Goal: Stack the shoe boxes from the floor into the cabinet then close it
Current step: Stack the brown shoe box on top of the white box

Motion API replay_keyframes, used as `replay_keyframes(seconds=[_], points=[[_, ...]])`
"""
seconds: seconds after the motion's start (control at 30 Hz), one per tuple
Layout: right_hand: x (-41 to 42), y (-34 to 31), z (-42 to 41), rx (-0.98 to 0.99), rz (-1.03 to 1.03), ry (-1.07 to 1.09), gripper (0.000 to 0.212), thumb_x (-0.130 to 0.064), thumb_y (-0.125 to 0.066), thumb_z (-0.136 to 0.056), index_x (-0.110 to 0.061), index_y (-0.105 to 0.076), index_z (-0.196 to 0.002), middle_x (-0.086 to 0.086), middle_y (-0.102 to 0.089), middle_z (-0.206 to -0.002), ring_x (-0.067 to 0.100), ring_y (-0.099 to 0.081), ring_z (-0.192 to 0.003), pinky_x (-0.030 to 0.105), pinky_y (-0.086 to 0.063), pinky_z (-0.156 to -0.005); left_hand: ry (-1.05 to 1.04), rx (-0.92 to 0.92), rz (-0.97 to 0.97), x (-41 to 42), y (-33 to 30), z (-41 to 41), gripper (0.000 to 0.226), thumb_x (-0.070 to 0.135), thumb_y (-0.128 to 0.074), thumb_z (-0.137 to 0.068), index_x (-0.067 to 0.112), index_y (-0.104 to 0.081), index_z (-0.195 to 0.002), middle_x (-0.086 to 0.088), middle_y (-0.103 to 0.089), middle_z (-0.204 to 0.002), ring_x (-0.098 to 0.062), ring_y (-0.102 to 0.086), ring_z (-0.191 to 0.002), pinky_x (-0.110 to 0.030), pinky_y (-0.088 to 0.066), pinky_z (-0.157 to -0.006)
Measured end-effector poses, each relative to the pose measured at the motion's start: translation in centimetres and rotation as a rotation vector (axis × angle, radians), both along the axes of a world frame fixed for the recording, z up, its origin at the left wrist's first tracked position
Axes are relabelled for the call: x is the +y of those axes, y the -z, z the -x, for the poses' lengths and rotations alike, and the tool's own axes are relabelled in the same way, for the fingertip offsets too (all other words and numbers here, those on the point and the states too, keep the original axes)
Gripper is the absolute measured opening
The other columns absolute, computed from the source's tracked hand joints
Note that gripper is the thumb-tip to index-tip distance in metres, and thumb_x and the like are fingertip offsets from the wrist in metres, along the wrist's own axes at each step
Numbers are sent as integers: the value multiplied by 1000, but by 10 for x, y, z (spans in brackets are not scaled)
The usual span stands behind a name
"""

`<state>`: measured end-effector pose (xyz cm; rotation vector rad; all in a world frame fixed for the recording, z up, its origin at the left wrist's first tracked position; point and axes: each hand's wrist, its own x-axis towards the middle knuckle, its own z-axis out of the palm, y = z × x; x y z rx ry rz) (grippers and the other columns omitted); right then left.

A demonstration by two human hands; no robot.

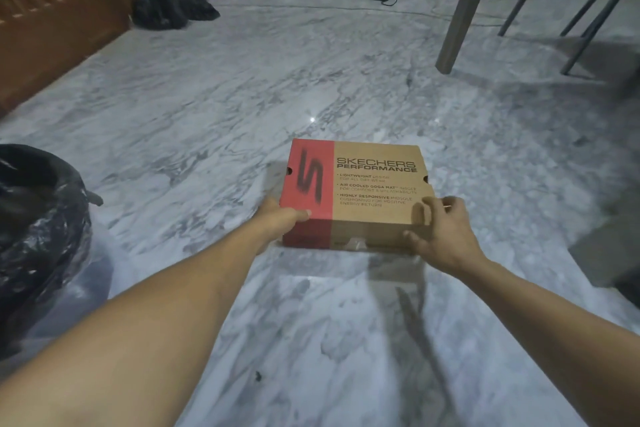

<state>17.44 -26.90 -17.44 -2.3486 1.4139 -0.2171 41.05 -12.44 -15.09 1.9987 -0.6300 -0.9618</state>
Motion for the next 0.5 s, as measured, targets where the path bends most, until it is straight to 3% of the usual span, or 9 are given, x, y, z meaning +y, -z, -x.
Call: replay_keyframes(seconds=[0.07,0.1,0.17,0.23,0.33,0.43,0.5], points=[[-12,3,-1,0,-84,96,72,-43,-72,-80,-20,-38,-140,15,-18,-153,36,-23,-140,49,-36,-108,-6,10,15,-3,8,3,50,14,-68,-89,17,-52,-136,-1,-60,-132,-15,-54,-111,-25,-39,-93],[-17,4,-2,-61,-177,124,80,-42,-75,-79,-21,-34,-144,14,-23,-153,34,-29,-138,49,-38,-108,-16,16,26,-4,11,4,52,14,-69,-88,17,-50,-137,-1,-59,-132,-17,-54,-115,-25,-39,-94],[-22,6,-3,-287,-417,179,82,-36,-78,-78,-19,-32,-144,5,-44,-144,22,-51,-117,38,-49,-88,-44,34,51,-3,15,6,56,15,-70,-88,17,-47,-139,0,-59,-131,-17,-54,-119,-27,-40,-98],[-22,4,-7,-445,-538,236,66,-33,-78,-78,-16,-44,-132,-2,-56,-128,13,-55,-98,27,-42,-66,-64,57,70,-2,17,6,56,15,-71,-87,19,-48,-138,1,-60,-128,-17,-55,-120,-31,-42,-104],[-20,3,-10,-540,-447,324,76,-45,-84,-67,-17,-52,-129,0,-62,-122,20,-61,-103,33,-50,-76,-123,77,114,4,18,6,54,18,-74,-84,21,-51,-133,5,-62,-120,-18,-58,-117,-38,-45,-105],[-8,-8,-6,-613,-378,374,83,-55,-86,-54,-15,-52,-118,3,-61,-113,21,-65,-96,43,-55,-81,-258,95,188,21,12,8,48,31,-77,-80,16,-51,-117,3,-66,-108,-15,-65,-98,-32,-52,-84],[5,-17,-5,-653,-405,349,76,-47,-88,-61,-14,-45,-116,5,-58,-114,18,-63,-92,41,-54,-75,-312,123,209,39,6,9,56,38,-81,-72,12,-49,-110,-2,-67,-101,-16,-68,-88,-31,-53,-74]])
